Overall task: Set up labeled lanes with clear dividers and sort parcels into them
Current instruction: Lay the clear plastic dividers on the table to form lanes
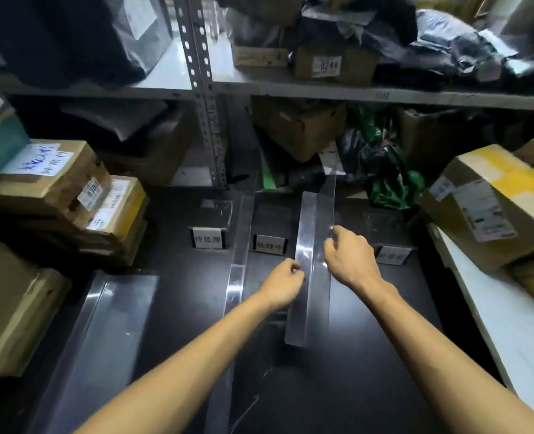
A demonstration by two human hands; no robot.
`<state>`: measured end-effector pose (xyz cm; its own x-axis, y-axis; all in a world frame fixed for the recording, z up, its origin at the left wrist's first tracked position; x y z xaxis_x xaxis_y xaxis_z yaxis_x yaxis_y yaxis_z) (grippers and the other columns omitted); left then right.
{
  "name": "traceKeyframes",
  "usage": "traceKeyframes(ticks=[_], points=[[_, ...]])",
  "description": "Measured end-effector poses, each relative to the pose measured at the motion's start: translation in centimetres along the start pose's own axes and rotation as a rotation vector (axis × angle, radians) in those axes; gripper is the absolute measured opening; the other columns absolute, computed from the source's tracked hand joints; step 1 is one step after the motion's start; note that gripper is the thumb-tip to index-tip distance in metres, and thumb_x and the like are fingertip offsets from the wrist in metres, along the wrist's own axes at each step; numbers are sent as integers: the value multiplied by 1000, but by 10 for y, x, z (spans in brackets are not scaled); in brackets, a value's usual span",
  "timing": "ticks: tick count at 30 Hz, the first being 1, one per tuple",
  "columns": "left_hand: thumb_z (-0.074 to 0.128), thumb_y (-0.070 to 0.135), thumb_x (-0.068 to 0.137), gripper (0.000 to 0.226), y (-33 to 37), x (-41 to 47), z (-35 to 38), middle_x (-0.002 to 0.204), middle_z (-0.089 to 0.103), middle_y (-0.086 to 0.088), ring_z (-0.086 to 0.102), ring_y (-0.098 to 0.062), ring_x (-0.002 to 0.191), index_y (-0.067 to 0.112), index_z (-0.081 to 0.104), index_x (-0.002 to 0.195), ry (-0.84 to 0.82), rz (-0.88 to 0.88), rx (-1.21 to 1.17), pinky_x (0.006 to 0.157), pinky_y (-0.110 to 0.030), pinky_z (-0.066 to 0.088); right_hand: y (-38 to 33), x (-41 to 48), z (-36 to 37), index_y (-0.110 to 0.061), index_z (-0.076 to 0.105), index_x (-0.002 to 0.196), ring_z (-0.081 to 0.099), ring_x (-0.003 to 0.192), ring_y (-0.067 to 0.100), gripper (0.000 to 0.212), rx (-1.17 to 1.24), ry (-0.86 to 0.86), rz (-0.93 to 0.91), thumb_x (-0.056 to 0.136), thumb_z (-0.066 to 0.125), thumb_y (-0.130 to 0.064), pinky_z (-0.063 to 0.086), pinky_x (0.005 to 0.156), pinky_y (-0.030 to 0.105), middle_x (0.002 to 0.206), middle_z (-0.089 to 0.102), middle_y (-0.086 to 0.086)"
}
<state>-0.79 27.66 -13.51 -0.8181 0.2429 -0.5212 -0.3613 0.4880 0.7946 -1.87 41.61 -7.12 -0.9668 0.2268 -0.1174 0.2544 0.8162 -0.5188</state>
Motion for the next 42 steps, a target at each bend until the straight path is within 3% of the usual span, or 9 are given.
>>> traceKeyframes(ticks=[3,5,8,14,18,22,26,35,42], points=[[39,22,98,28,-10,22,6,89,57,6,54,-14,79,22,51,123,20,-28,46,72,-30,48,9,17,16,-14,60,101,62,92,38,21,0,-22,-12,96,40,-17,38,71,37,85,64,8],[39,22,98,29,-15,37,9,92,57,7,56,-15,86,22,53,123,35,-39,81,82,-33,49,13,28,27,-11,61,116,61,102,40,28,-5,-38,-6,98,40,-17,41,77,39,99,69,14],[38,26,100,33,-18,54,16,107,61,7,55,-12,94,25,53,129,17,-47,116,82,-26,42,17,45,44,-7,57,128,59,112,40,36,-16,-84,31,99,40,-18,46,84,41,115,69,18],[30,31,102,34,-20,79,32,126,59,-1,52,-16,108,22,55,123,-21,-93,79,87,-29,36,34,66,59,-8,58,128,59,113,40,37,-59,-168,56,97,41,-18,45,84,40,115,69,18],[29,34,99,37,-21,85,39,124,62,-12,56,-30,114,17,56,116,-57,-133,132,95,-39,44,34,68,62,-6,59,125,60,110,42,36,-44,-179,39,97,42,-19,46,84,41,114,69,20],[26,30,100,38,-14,90,37,125,62,-13,55,-30,117,16,59,112,-76,-113,130,103,-41,42,33,72,61,-8,61,117,60,105,43,30,-39,-193,34,97,42,-20,39,75,38,111,68,22],[26,28,100,41,-13,95,39,130,59,-17,52,-33,124,10,59,118,-83,-95,123,108,-45,39,34,76,60,-10,61,117,61,103,41,29,-37,-212,32,99,42,-24,44,78,40,110,69,18],[24,45,103,50,-23,91,42,151,45,-3,39,-21,140,24,42,145,-79,-63,48,118,-43,27,37,70,59,-10,50,134,59,115,42,45,-53,-196,50,104,40,-41,47,90,44,121,67,19],[28,42,104,42,-11,76,29,140,54,1,48,-17,129,23,49,134,-60,-18,56,104,-30,34,24,57,42,-14,46,119,56,86,34,33,-78,-102,9,100,42,-41,37,72,38,104,68,14]])
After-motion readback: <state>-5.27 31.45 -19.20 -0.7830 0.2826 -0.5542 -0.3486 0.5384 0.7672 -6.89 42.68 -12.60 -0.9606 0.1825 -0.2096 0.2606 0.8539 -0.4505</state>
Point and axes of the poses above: each hand's wrist, its own x-axis towards the middle knuckle, its own z-axis out of the palm, y = z × x, the point moved 3 cm from there along x, towards the middle knuckle
